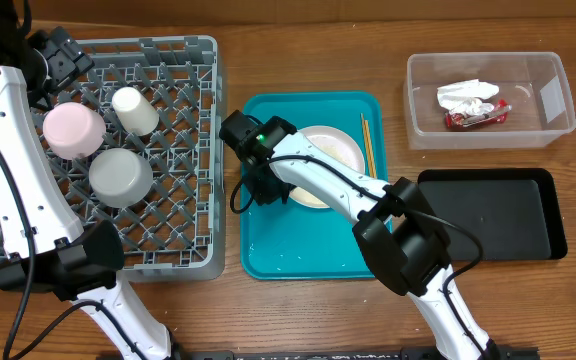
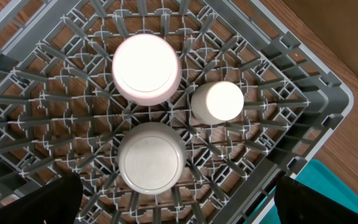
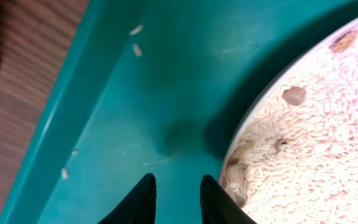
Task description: Sort waste into correct bins and load items into the dishwasher
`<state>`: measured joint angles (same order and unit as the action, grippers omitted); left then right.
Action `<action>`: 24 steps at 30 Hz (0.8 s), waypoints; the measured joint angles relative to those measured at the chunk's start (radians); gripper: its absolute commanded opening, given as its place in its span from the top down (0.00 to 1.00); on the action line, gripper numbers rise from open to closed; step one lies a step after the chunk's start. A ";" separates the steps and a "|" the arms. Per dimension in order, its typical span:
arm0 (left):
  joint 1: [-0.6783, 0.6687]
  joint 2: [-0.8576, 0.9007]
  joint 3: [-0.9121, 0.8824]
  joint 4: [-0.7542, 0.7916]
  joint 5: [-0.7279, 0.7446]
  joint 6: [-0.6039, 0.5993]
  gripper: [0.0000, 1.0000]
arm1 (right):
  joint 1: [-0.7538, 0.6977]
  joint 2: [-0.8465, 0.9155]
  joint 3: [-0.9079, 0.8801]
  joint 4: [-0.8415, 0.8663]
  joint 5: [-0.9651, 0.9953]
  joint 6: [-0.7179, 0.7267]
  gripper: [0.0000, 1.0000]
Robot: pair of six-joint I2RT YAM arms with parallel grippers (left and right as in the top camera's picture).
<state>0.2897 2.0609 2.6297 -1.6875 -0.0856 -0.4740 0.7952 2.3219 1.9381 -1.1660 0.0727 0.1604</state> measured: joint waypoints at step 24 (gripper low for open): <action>0.000 0.000 0.000 0.000 0.000 0.000 0.00 | -0.001 0.000 0.090 -0.014 0.035 0.021 0.57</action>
<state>0.2897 2.0609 2.6297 -1.6878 -0.0856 -0.4740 0.7940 2.3219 2.0277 -1.1805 0.1081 0.1818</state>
